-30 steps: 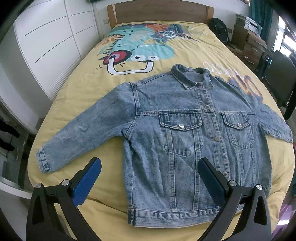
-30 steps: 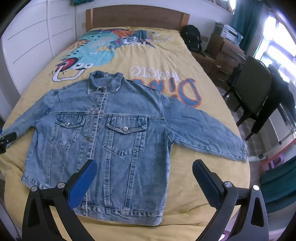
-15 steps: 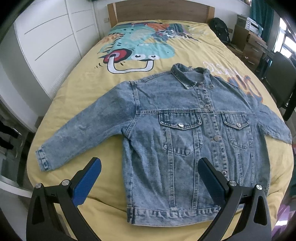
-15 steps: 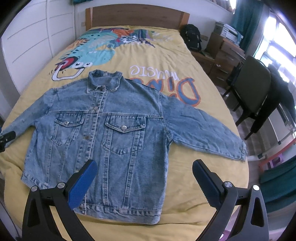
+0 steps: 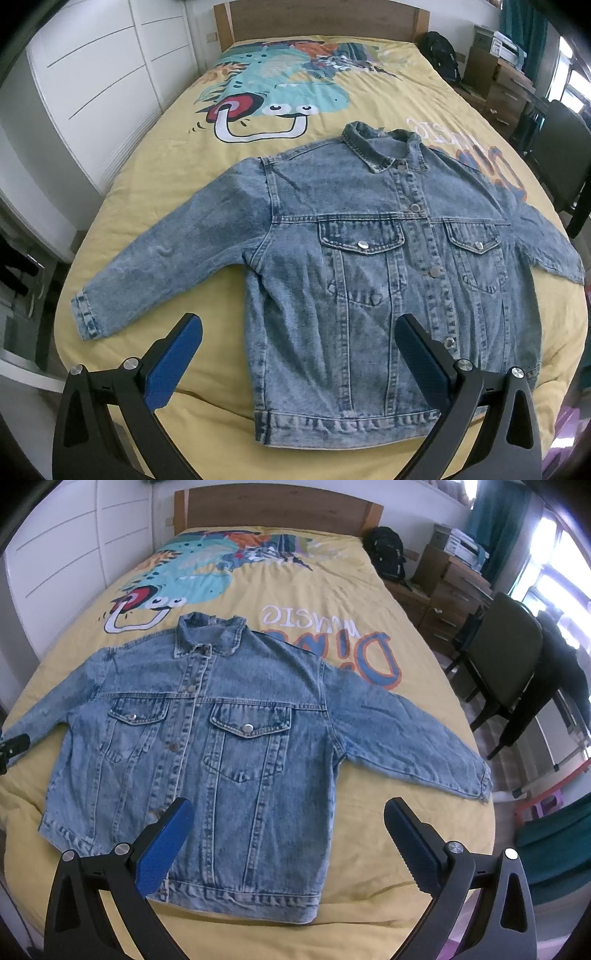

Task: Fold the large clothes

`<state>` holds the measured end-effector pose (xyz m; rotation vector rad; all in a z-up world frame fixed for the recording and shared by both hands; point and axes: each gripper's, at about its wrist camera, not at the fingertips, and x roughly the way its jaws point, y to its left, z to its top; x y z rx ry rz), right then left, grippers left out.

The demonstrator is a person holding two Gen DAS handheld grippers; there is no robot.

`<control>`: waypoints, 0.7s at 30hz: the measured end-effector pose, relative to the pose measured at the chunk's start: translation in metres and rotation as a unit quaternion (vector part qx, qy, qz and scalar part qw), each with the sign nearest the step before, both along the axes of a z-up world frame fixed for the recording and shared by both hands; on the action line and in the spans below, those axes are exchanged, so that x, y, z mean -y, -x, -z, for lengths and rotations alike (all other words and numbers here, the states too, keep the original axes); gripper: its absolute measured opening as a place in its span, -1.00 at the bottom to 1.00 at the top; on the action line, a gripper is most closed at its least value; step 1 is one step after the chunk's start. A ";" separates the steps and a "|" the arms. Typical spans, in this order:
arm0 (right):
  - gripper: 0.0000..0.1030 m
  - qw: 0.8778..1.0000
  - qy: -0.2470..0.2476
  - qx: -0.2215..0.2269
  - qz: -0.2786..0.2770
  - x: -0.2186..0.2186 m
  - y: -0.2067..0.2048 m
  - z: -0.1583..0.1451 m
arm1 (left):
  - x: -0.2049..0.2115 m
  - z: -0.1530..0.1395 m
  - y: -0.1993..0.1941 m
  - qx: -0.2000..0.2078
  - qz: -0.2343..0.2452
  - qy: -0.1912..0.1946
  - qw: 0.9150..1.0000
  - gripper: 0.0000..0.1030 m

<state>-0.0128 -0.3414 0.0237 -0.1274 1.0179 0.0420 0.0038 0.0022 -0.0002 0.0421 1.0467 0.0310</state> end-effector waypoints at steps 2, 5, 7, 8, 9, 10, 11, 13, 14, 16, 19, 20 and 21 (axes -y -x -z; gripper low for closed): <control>0.99 1.000 0.001 -0.001 -0.002 -0.001 0.000 0.001 | 0.000 0.000 0.000 0.000 -0.001 0.002 1.000 0.98; 0.99 1.000 0.002 -0.003 -0.004 -0.001 0.000 0.002 | 0.000 0.000 0.000 0.001 0.001 -0.001 1.000 0.98; 0.99 1.000 0.001 -0.005 -0.005 -0.003 0.000 0.003 | 0.000 0.001 0.000 -0.001 0.002 -0.001 1.000 0.98; 0.99 1.000 0.001 -0.006 -0.006 -0.003 0.000 0.004 | 0.000 0.001 -0.001 -0.002 0.003 0.001 1.000 0.98; 0.99 1.000 0.001 -0.007 -0.007 -0.003 0.000 0.005 | -0.001 0.001 -0.001 -0.003 0.002 0.005 1.000 0.98; 0.99 1.000 0.002 -0.008 -0.008 -0.004 0.000 0.005 | 0.000 0.001 0.001 -0.002 0.001 0.007 1.000 0.98; 0.99 1.000 0.001 -0.009 -0.008 -0.004 0.000 0.006 | 0.000 0.001 0.001 -0.002 0.001 0.006 1.000 0.98; 0.99 1.000 0.000 -0.011 -0.008 -0.004 0.000 0.006 | 0.001 0.001 0.002 0.000 0.003 0.004 1.000 0.98; 0.99 1.000 0.000 -0.012 -0.008 -0.004 0.000 0.007 | 0.001 0.002 0.002 0.000 0.003 0.004 1.000 0.98; 0.99 1.000 0.001 -0.013 -0.009 -0.004 0.000 0.007 | 0.002 0.002 0.002 -0.001 0.003 0.005 1.000 0.98; 0.99 1.000 0.003 -0.013 -0.011 -0.005 0.001 0.007 | 0.002 0.003 0.002 -0.002 0.003 0.002 1.000 0.98; 0.99 1.000 0.003 -0.013 -0.012 -0.005 0.001 0.007 | 0.003 0.004 0.002 -0.003 0.003 0.001 1.000 0.98; 0.99 1.000 0.003 -0.013 -0.012 -0.005 0.001 0.007 | 0.006 0.004 0.002 -0.005 0.002 0.000 1.000 0.98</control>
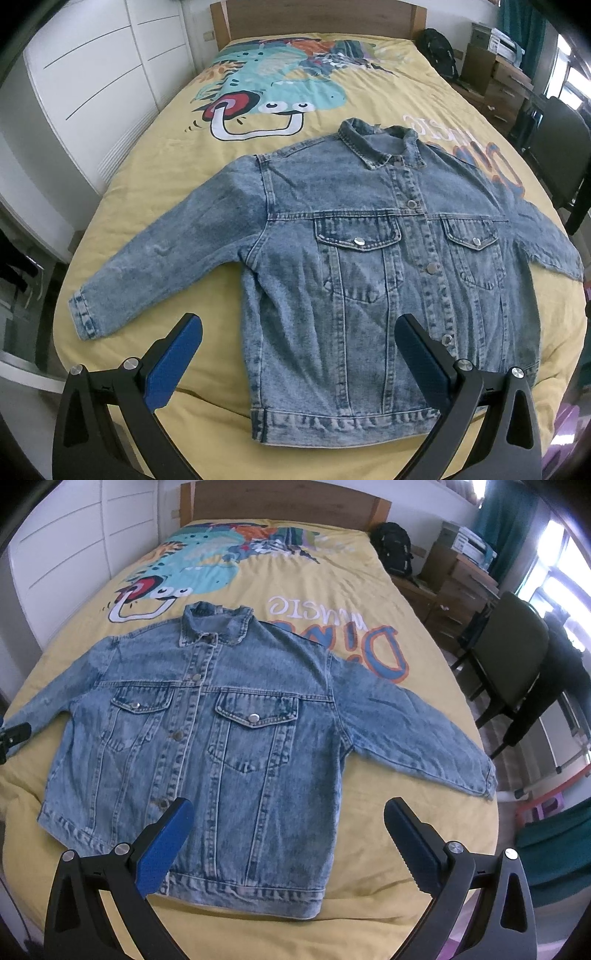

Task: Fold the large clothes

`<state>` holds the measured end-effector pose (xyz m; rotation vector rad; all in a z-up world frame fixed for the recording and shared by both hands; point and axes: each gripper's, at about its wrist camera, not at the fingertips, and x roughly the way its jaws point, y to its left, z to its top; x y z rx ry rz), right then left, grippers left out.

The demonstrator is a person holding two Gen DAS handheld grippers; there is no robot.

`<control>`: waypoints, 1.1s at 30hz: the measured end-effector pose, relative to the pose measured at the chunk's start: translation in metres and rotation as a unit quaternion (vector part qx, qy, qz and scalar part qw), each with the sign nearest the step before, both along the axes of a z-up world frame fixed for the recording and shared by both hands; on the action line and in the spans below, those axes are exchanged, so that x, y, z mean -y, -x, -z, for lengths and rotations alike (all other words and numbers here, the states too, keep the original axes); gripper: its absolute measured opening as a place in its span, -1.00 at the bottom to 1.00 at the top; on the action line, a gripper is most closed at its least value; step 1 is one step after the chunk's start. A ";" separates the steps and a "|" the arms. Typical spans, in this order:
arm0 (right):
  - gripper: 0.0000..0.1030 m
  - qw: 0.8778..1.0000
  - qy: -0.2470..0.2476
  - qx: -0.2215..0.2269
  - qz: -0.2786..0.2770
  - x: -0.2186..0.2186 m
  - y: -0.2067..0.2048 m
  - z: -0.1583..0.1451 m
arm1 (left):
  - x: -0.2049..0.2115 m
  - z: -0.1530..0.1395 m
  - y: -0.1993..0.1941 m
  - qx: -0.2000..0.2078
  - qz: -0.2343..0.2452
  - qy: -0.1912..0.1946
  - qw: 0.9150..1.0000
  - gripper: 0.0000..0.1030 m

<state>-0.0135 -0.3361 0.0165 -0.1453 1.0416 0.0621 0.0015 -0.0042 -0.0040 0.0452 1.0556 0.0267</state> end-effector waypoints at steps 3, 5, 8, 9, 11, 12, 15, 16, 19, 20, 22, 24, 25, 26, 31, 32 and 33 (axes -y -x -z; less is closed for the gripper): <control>0.99 1.000 0.001 -0.001 0.002 0.000 0.000 0.000 | 0.001 0.001 0.000 -0.002 0.001 0.001 1.000 0.98; 0.99 1.000 0.001 -0.001 0.003 0.000 0.000 0.001 | 0.000 0.002 0.000 -0.005 0.001 0.001 1.000 0.98; 0.99 1.000 -0.001 -0.001 0.006 0.002 -0.002 0.003 | -0.001 0.003 -0.002 -0.007 0.000 0.000 1.000 0.98; 0.99 1.000 -0.003 -0.001 0.008 0.003 -0.003 0.003 | -0.001 0.004 -0.002 -0.007 0.000 -0.001 1.000 0.98; 0.99 1.000 -0.010 0.003 0.013 0.006 -0.005 0.004 | -0.002 0.005 -0.004 -0.010 -0.004 -0.002 1.000 0.98; 0.99 1.000 -0.017 0.009 0.016 0.009 -0.006 0.004 | -0.002 0.005 -0.006 -0.011 -0.006 -0.003 1.000 0.98; 0.99 0.998 -0.037 0.030 0.028 0.020 -0.013 0.003 | -0.003 0.006 -0.015 -0.011 -0.004 -0.003 1.000 0.98; 0.99 0.998 -0.040 0.036 0.034 0.024 -0.015 0.003 | -0.004 0.007 -0.017 -0.010 -0.004 -0.003 1.000 0.98; 0.99 0.995 -0.051 0.056 0.063 0.051 -0.030 0.006 | -0.006 0.009 -0.030 -0.009 -0.004 0.002 1.000 0.98; 0.99 0.994 -0.056 0.059 0.073 0.061 -0.034 0.007 | -0.005 0.010 -0.036 -0.007 -0.001 0.003 1.000 0.98; 0.99 0.990 -0.071 0.063 0.105 0.093 -0.049 0.012 | -0.005 0.011 -0.045 -0.002 0.000 -0.002 1.000 0.98; 0.99 0.984 -0.091 0.065 0.138 0.126 -0.064 0.019 | -0.005 0.014 -0.056 -0.001 0.002 -0.007 1.000 0.98; 0.99 0.980 -0.103 0.066 0.154 0.143 -0.070 0.023 | -0.004 0.017 -0.061 -0.002 0.005 -0.006 1.000 0.98; 0.99 0.976 -0.117 0.068 0.171 0.162 -0.076 0.029 | -0.003 0.019 -0.065 -0.004 0.010 -0.003 1.000 0.98; 0.99 0.944 -0.162 0.066 0.280 0.266 -0.098 0.069 | 0.003 0.034 -0.092 -0.016 0.023 -0.009 1.000 0.98; 0.99 0.938 -0.158 0.053 0.305 0.289 -0.104 0.084 | 0.003 0.038 -0.097 -0.019 0.027 -0.008 0.999 0.98; 0.99 0.934 -0.150 0.039 0.322 0.304 -0.106 0.094 | 0.003 0.041 -0.103 -0.020 0.030 -0.005 0.999 0.98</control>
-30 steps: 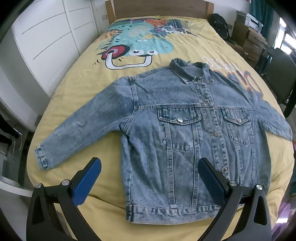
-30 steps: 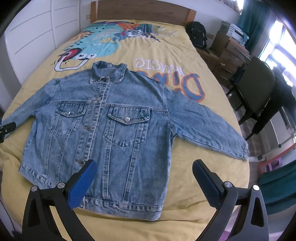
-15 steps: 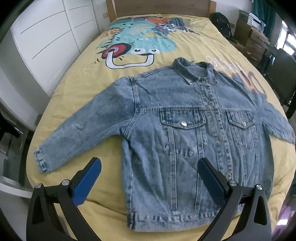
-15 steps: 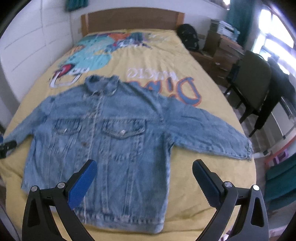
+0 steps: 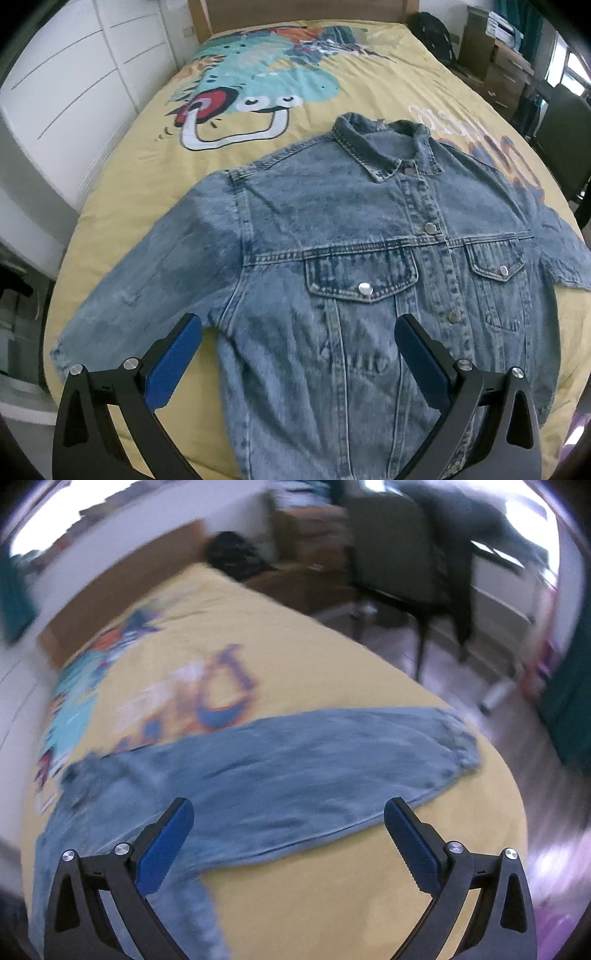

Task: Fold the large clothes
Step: 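Grasp the cuff of the sleeve nearest the right gripper and lift it, then carry the held sleeve across the jacket front toward the left tool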

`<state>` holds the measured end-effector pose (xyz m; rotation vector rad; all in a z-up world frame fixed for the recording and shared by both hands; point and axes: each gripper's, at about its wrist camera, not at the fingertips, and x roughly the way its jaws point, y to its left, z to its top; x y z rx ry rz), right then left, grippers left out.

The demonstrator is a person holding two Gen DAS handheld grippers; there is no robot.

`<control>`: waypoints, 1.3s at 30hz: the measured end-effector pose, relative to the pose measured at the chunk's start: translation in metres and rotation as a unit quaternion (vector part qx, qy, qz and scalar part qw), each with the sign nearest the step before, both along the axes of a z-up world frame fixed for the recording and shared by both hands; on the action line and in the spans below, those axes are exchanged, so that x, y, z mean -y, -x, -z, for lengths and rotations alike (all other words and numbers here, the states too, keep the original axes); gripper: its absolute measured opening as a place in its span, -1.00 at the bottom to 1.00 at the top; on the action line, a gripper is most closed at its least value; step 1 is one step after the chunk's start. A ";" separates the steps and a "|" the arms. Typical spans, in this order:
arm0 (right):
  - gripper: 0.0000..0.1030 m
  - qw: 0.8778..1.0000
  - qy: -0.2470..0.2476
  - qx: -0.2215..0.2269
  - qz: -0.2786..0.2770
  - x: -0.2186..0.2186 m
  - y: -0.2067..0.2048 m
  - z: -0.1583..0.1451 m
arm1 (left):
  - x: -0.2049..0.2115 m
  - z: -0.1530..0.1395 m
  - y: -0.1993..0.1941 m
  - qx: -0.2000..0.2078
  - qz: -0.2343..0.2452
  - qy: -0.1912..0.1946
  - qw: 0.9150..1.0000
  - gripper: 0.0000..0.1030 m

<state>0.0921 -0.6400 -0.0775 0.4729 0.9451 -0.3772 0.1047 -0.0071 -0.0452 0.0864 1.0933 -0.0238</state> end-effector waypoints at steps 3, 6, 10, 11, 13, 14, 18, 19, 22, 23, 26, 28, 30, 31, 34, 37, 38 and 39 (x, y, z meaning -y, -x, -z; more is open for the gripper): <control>0.99 0.994 0.004 -0.091 0.057 0.052 -0.011 0.047 | -0.002 0.008 -0.014 -0.007 0.007 0.009 1.000 0.98; 0.99 0.990 -0.028 -0.100 0.091 0.087 -0.012 0.078 | -0.007 0.020 -0.025 -0.023 0.004 0.008 1.000 0.98; 0.99 0.984 -0.042 -0.128 0.120 0.107 -0.016 0.105 | -0.011 0.033 -0.030 -0.039 -0.002 0.008 0.999 0.98; 0.99 0.982 -0.047 -0.132 0.127 0.110 -0.016 0.112 | -0.013 0.037 -0.030 -0.043 -0.004 0.008 0.999 0.98; 0.99 0.979 -0.060 -0.132 0.142 0.115 -0.018 0.124 | -0.015 0.043 -0.031 -0.050 -0.011 0.008 0.999 0.98; 1.00 0.978 -0.064 -0.129 0.147 0.118 -0.020 0.128 | -0.016 0.046 -0.031 -0.054 -0.014 0.010 0.998 0.98; 0.97 0.974 -0.070 -0.142 0.162 0.128 -0.033 0.132 | -0.021 0.053 -0.031 -0.062 -0.018 0.017 0.998 0.98; 0.80 0.974 -0.071 -0.147 0.158 0.129 -0.037 0.132 | -0.021 0.054 -0.030 -0.063 -0.015 0.017 0.998 0.98; -0.50 0.979 -0.052 -0.150 0.130 0.123 -0.048 0.116 | -0.021 0.055 -0.029 -0.064 -0.013 0.009 0.998 0.98; -0.80 0.981 -0.062 -0.142 0.118 0.121 -0.051 0.111 | -0.022 0.055 -0.028 -0.064 -0.011 0.008 0.998 0.98; -0.81 0.985 -0.043 -0.139 0.090 0.107 -0.056 0.092 | -0.023 0.053 -0.025 -0.063 -0.010 0.013 0.998 0.98; -0.82 0.991 -0.027 -0.116 0.068 0.092 -0.056 0.070 | -0.025 0.049 -0.023 -0.062 -0.014 0.021 0.998 0.98; -0.83 0.996 -0.012 -0.081 0.035 0.068 -0.058 0.035 | -0.026 0.046 -0.022 -0.060 -0.016 0.025 0.998 0.98; -0.83 0.997 -0.009 -0.070 0.023 0.057 -0.059 0.023 | -0.026 0.044 -0.021 -0.060 -0.013 0.025 0.998 0.98; -0.83 0.999 0.010 -0.027 -0.032 0.015 -0.069 -0.027 | -0.026 0.040 -0.019 -0.051 -0.008 0.014 0.999 0.98; -0.83 0.996 0.022 0.013 -0.091 -0.037 -0.087 -0.071 | -0.028 0.037 -0.019 -0.045 -0.008 0.012 0.999 0.98; -0.83 0.993 0.021 0.025 -0.110 -0.053 -0.094 -0.082 | -0.030 0.035 -0.020 -0.042 -0.010 0.015 0.999 0.98; -0.84 0.991 0.017 0.037 -0.131 -0.071 -0.102 -0.093 | -0.032 0.033 -0.021 -0.040 -0.010 0.018 0.999 0.98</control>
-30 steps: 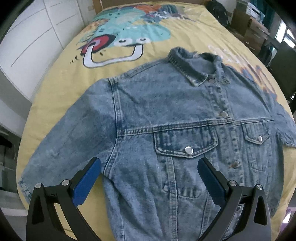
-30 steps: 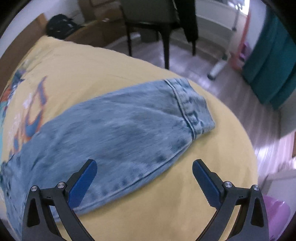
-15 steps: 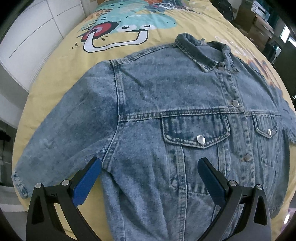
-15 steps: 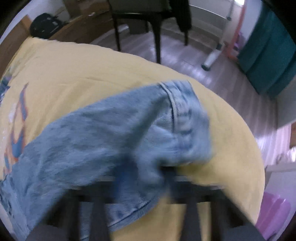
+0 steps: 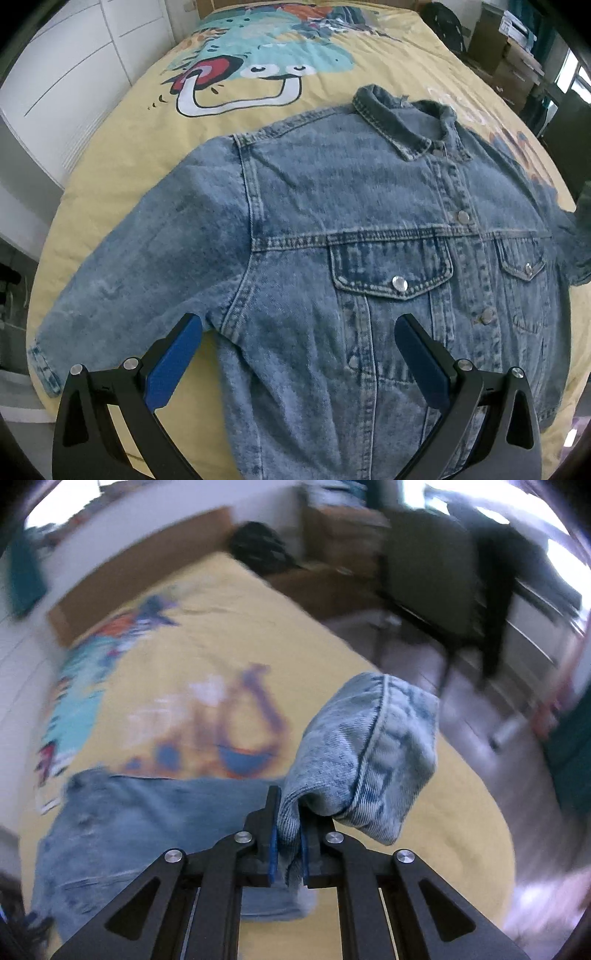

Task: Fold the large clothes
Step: 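Carry the held sleeve across the jacket front toward the left tool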

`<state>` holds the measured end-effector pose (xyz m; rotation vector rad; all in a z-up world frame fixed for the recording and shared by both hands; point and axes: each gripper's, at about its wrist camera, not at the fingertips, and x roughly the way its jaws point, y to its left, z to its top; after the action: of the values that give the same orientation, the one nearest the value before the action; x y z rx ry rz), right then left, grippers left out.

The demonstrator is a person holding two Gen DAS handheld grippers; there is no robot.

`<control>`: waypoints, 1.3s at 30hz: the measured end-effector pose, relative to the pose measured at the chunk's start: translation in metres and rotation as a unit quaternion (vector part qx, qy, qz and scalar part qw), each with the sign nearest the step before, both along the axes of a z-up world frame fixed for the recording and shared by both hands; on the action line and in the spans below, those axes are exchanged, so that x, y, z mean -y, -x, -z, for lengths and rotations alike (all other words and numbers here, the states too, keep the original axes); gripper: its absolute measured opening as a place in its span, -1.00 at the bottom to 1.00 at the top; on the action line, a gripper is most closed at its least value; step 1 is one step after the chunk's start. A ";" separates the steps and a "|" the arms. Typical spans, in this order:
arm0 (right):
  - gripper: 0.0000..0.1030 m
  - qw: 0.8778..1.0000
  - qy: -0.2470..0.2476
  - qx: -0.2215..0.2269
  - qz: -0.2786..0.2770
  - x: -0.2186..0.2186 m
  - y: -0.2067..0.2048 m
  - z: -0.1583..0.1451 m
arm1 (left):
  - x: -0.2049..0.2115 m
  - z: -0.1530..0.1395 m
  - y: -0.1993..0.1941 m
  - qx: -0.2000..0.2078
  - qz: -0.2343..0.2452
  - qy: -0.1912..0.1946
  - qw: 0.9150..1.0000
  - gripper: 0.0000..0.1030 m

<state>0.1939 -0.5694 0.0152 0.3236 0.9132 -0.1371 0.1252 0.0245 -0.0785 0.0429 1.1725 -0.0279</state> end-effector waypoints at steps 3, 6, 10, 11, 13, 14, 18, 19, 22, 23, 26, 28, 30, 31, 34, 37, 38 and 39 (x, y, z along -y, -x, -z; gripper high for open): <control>-0.84 0.998 -0.013 0.025 -0.065 -0.059 -0.023 -0.024 | -0.005 -0.006 -0.004 0.006 -0.006 0.009 1.000 0.98; -0.84 0.992 -0.025 0.039 -0.119 -0.114 -0.045 -0.033 | -0.010 -0.013 -0.008 0.015 -0.010 0.013 1.000 0.98; -0.84 0.984 -0.046 0.036 -0.169 -0.182 -0.065 -0.029 | -0.017 -0.017 -0.014 0.018 -0.015 0.012 1.000 0.98; -0.84 0.982 -0.043 0.030 -0.181 -0.198 -0.068 -0.023 | -0.019 -0.016 -0.016 0.017 -0.018 0.015 1.000 0.98; -0.84 0.977 -0.029 0.007 -0.209 -0.235 -0.073 -0.003 | -0.024 -0.014 -0.019 0.011 -0.024 0.020 0.999 0.98; -0.84 0.976 -0.024 -0.002 -0.217 -0.248 -0.075 0.005 | -0.027 -0.012 -0.020 0.009 -0.027 0.020 0.999 0.98; -0.84 0.966 -0.017 -0.058 -0.252 -0.287 -0.065 0.060 | -0.036 -0.003 -0.022 0.002 -0.038 0.015 0.999 0.98; -0.84 0.964 -0.017 -0.068 -0.256 -0.288 -0.060 0.072 | -0.038 0.000 -0.023 -0.001 -0.041 0.016 0.999 0.98; -0.83 0.956 -0.016 -0.110 -0.272 -0.303 -0.053 0.113 | -0.044 0.006 -0.022 -0.009 -0.046 0.019 0.999 0.98; -0.83 0.953 -0.015 -0.123 -0.276 -0.306 -0.052 0.125 | -0.045 0.007 -0.022 -0.010 -0.047 0.021 0.999 0.98; -0.82 0.948 0.000 -0.141 -0.285 -0.317 -0.043 0.147 | -0.046 0.010 -0.021 -0.013 -0.050 0.024 0.998 0.98; -0.77 0.946 0.009 -0.148 -0.287 -0.320 -0.039 0.156 | -0.046 0.010 -0.022 -0.014 -0.051 0.022 0.998 0.98; -0.73 0.944 0.014 -0.158 -0.290 -0.323 -0.038 0.164 | -0.046 0.009 -0.022 -0.013 -0.055 0.019 0.998 0.98; -0.69 0.943 0.013 -0.160 -0.290 -0.324 -0.038 0.165 | -0.046 0.009 -0.022 -0.013 -0.056 0.020 0.998 0.98; -0.55 0.942 0.000 -0.168 -0.290 -0.321 -0.040 0.170 | -0.045 0.007 -0.022 -0.012 -0.053 0.023 0.998 0.98; -0.37 0.943 -0.010 -0.168 -0.288 -0.316 -0.038 0.167 | -0.041 0.007 -0.023 -0.014 -0.051 0.021 0.998 0.98; -0.16 0.942 -0.010 -0.167 -0.289 -0.315 -0.039 0.161 | -0.039 0.007 -0.023 -0.014 -0.049 0.022 0.998 0.98; 0.02 0.943 -0.006 -0.162 -0.289 -0.312 -0.036 0.156 | -0.037 0.007 -0.024 -0.016 -0.048 0.023 0.998 0.98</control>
<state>0.2299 -0.2579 -0.1410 0.0304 1.3010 0.3688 0.1491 0.0612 -0.0857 -0.0547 1.2037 0.0298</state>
